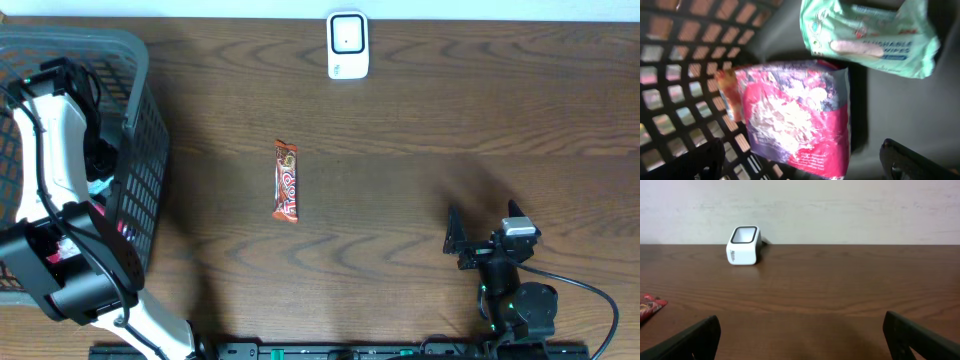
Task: Scan the item barcode
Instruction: 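Reach the left gripper into the basket and grasp the floral package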
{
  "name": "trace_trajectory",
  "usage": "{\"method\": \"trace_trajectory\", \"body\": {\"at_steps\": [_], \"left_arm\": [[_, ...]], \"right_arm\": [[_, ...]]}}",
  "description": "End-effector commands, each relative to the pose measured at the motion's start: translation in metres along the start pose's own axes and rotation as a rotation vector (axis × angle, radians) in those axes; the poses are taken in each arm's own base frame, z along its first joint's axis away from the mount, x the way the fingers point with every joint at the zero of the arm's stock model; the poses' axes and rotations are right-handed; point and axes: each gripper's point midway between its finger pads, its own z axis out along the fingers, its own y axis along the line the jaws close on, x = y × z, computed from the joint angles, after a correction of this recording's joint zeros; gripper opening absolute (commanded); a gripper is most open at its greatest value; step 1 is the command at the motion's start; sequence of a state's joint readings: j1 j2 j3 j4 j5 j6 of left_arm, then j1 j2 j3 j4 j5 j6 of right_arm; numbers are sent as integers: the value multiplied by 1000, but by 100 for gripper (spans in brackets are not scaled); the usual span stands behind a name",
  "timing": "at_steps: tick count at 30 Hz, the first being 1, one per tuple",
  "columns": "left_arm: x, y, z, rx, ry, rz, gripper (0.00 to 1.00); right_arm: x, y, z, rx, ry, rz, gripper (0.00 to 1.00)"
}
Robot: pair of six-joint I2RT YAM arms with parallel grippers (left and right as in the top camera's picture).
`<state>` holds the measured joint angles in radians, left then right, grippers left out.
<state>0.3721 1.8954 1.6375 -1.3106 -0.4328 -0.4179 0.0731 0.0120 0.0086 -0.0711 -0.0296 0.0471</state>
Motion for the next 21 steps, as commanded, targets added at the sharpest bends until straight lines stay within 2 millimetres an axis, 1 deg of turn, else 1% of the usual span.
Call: {"method": "trace_trajectory", "body": {"at_steps": [1, 4, 7, 10, 13, 16, 18, 19, 21], "left_arm": [[17, 3, 19, -60, 63, -50, 99], [32, 1, 35, -83, 103, -54, 99], [46, -5, 50, -76, 140, -40, 98], [56, -8, 62, -81, 161, -30, 98], [62, -8, 68, -88, 173, -25, 100], [63, -5, 69, -90, 181, -31, 89], [63, -2, 71, -91, 191, -39, 73], [65, -3, 72, -81, 203, -44, 69], [69, -5, 75, -60, 224, -55, 67]], "right_arm": [[1, -2, 0, 9, 0, -10, 99], [1, -2, 0, 9, 0, -10, 99], [1, -2, 0, 9, -1, -10, 99], [1, -2, 0, 9, 0, -10, 99], [1, -2, 0, 9, -1, -10, 99], [1, -2, 0, 9, -1, -10, 99], [1, -2, 0, 9, -1, -10, 99], [1, -2, 0, 9, 0, -10, 99], [1, -2, 0, 9, 0, -10, 99]]}}
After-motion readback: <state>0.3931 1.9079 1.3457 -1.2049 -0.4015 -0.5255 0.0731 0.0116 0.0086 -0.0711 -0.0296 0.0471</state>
